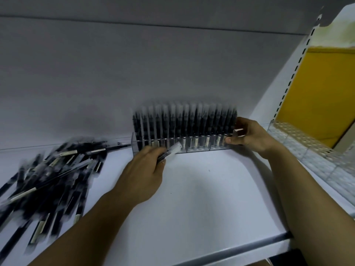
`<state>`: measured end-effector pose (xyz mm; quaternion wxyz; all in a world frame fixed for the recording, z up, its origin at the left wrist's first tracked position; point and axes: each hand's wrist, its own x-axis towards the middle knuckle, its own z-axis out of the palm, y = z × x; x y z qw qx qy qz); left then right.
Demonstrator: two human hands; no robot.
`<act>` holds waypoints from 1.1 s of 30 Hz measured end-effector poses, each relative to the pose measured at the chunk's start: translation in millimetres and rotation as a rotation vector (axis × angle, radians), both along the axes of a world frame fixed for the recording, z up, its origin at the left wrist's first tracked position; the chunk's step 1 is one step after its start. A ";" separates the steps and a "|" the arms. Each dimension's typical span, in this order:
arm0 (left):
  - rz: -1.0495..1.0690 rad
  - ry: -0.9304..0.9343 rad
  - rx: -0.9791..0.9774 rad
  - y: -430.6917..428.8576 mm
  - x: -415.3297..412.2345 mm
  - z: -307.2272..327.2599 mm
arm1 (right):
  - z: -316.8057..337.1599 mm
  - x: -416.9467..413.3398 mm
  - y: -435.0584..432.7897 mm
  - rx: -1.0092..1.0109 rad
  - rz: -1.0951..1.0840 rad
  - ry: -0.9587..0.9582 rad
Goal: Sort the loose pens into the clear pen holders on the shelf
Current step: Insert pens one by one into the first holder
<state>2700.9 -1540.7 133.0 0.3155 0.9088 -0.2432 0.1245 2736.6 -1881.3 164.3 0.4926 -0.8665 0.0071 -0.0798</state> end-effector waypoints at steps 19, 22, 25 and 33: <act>0.058 0.002 0.213 -10.1 31.6 -4.4 | -17.3 17.5 12.8 -0.029 -0.498 -0.043; 0.056 -0.006 0.211 -11.9 35.3 -5.1 | -19.5 20.0 16.5 0.018 -0.498 -0.043; 0.065 -0.009 0.208 -13.6 36.9 -4.4 | -19.8 22.3 18.1 0.055 -0.496 -0.034; -0.002 0.029 0.196 -21.6 32.5 1.3 | -15.8 14.0 30.6 0.010 -0.455 -0.024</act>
